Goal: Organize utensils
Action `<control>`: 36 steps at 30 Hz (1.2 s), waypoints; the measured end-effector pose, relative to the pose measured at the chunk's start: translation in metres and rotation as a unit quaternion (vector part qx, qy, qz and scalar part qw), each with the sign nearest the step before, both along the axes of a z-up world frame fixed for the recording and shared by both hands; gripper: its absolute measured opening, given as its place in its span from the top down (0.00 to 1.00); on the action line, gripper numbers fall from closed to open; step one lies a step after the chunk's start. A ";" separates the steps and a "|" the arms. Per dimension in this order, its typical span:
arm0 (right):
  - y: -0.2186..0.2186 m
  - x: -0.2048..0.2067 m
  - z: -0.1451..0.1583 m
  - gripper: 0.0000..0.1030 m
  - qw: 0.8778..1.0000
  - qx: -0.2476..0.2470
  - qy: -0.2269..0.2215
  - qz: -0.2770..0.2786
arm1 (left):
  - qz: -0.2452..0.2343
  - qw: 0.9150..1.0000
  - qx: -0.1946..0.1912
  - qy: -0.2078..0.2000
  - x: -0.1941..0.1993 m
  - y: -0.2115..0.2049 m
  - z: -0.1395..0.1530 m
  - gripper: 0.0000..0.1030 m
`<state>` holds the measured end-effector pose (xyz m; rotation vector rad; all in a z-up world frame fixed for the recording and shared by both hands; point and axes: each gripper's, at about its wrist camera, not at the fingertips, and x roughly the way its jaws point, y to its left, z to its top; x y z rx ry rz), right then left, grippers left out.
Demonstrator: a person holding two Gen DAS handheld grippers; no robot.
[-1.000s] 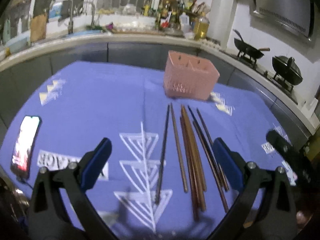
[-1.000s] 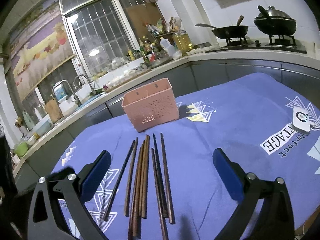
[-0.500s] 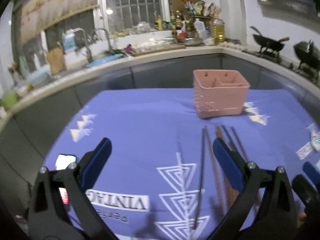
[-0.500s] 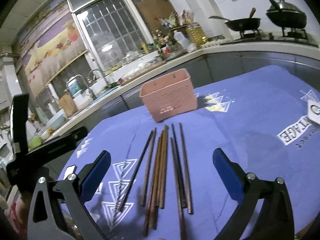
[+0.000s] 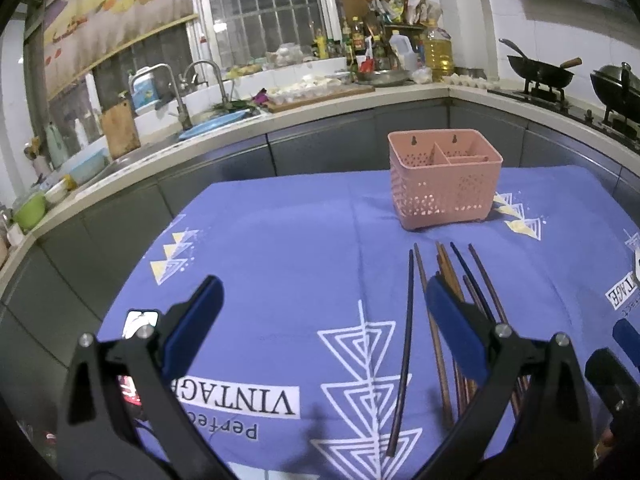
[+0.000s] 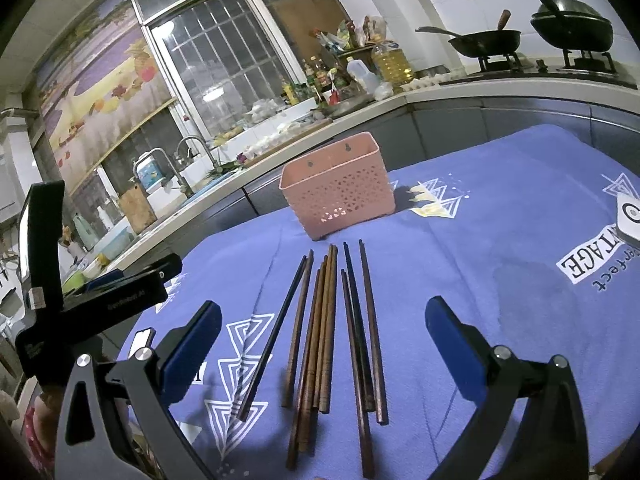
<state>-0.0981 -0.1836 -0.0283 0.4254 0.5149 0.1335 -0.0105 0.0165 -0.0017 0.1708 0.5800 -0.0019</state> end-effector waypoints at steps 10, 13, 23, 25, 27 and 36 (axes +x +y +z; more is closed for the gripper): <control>-0.003 0.002 -0.004 0.03 1.000 0.004 0.012 -0.002 | -0.001 1.000 0.000 0.015 0.001 -0.004 -0.007 0.06; -0.003 0.003 -0.005 0.03 1.000 0.005 0.015 -0.001 | -0.001 1.000 -0.004 0.021 0.003 -0.003 -0.009 0.06; -0.003 0.002 -0.007 0.03 1.000 0.005 0.017 -0.001 | 0.005 1.000 -0.009 0.026 0.005 -0.001 -0.010 0.06; -0.003 0.002 -0.007 0.03 1.000 0.005 0.015 -0.001 | 0.010 1.000 -0.010 0.022 0.004 0.001 -0.011 0.06; -0.004 0.003 -0.006 0.03 1.000 0.005 0.017 0.000 | 0.011 1.000 -0.012 0.022 0.004 0.001 -0.011 0.06; -0.001 0.002 -0.007 0.03 1.000 0.000 0.018 0.000 | 0.014 1.000 -0.001 0.018 0.003 0.001 -0.014 0.06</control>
